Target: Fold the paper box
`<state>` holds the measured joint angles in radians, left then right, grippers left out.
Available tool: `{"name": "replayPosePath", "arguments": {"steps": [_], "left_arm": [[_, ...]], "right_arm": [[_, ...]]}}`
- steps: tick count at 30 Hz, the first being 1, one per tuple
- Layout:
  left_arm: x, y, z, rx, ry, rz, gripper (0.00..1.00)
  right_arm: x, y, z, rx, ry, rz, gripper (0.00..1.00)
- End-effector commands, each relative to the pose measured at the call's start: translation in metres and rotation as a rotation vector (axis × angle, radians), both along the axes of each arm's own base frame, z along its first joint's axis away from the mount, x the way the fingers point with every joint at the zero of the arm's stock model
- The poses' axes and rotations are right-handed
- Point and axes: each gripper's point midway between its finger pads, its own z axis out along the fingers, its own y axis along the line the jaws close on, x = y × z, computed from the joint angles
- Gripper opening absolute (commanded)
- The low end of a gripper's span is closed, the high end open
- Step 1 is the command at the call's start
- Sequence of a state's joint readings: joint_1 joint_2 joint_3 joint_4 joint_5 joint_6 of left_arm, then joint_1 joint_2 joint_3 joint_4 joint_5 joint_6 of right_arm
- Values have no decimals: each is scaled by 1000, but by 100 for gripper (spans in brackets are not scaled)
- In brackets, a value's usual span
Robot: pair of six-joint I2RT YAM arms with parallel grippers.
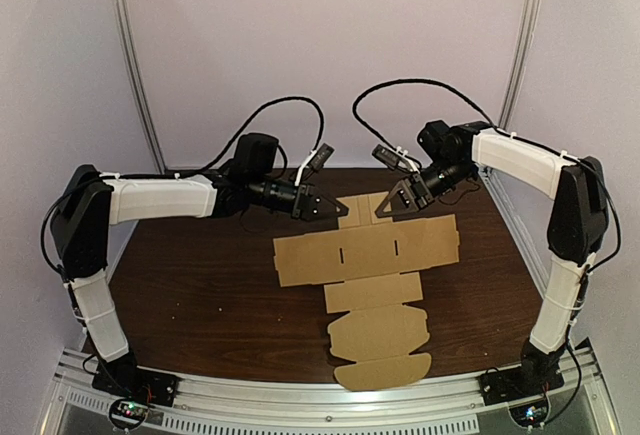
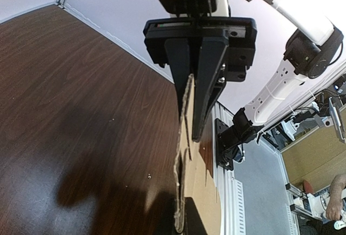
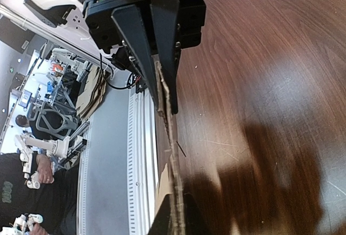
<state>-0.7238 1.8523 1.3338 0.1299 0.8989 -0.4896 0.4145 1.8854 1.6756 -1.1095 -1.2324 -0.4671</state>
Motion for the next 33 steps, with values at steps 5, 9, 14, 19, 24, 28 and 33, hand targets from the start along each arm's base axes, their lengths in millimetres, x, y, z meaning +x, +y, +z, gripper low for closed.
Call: {"name": "replayPosePath", "arguments": {"steps": [5,9,14,19,24,28,33], "left_arm": [[8,-4,10,-22,-54,18,0],[7,-4,8,-9,-56,14,2],[8,-2,9,3,-72,17,1],[21,20,1,166,-169,142,36],[32,62,-10,313,-242,312,46],[31,87,-31,371,-221,418,49],[18,97,-54,370,-143,441,51]], "right_arm": [[-4,5,0,-7,-14,7,0],[-4,4,0,-11,-9,7,4],[-6,4,3,2,-17,17,0],[-9,-3,15,24,-35,27,0],[-9,-16,29,50,-51,12,0],[-14,-21,36,60,-70,13,0],[-15,-26,41,66,-80,6,0]]}}
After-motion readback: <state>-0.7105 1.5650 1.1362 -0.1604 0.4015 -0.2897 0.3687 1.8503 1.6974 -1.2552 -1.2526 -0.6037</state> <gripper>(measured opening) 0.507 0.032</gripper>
